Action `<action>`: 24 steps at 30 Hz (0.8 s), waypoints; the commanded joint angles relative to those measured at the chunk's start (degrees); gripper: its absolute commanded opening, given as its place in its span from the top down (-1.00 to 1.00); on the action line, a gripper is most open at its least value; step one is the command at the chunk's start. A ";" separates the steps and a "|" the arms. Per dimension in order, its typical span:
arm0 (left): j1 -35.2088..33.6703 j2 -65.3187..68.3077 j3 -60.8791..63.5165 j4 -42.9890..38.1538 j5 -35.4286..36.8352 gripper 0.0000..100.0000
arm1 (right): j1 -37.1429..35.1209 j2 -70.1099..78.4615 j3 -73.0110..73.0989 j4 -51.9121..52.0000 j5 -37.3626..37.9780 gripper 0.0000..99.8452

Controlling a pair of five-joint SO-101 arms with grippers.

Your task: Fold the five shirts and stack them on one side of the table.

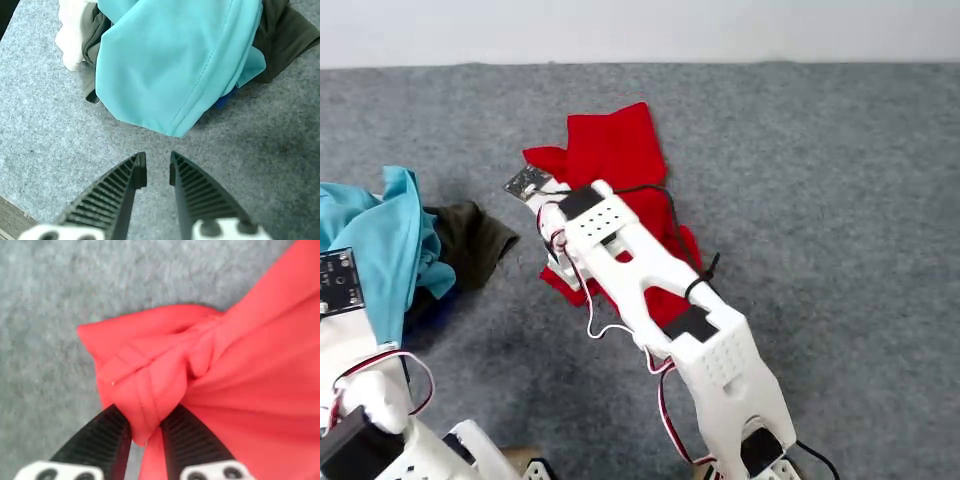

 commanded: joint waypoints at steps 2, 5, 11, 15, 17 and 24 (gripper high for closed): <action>-0.18 -0.26 -0.22 -1.23 0.53 0.83 | 2.07 -9.19 -1.76 7.60 3.25 0.98; -0.18 -0.35 -0.57 -1.14 0.53 0.83 | 2.59 -12.79 -1.76 14.37 6.42 0.98; 0.00 -0.35 -0.66 0.35 0.18 0.83 | 4.09 -20.97 0.88 22.29 9.58 0.98; 0.09 -0.35 -0.66 1.49 0.09 0.83 | 4.88 -29.67 9.23 22.29 12.40 0.98; 1.05 -0.35 -0.66 1.58 0.09 0.83 | 5.23 -35.12 15.56 22.29 12.84 0.98; 7.12 -0.35 -3.47 1.67 0.18 0.83 | 9.89 -54.99 38.24 22.11 22.07 0.98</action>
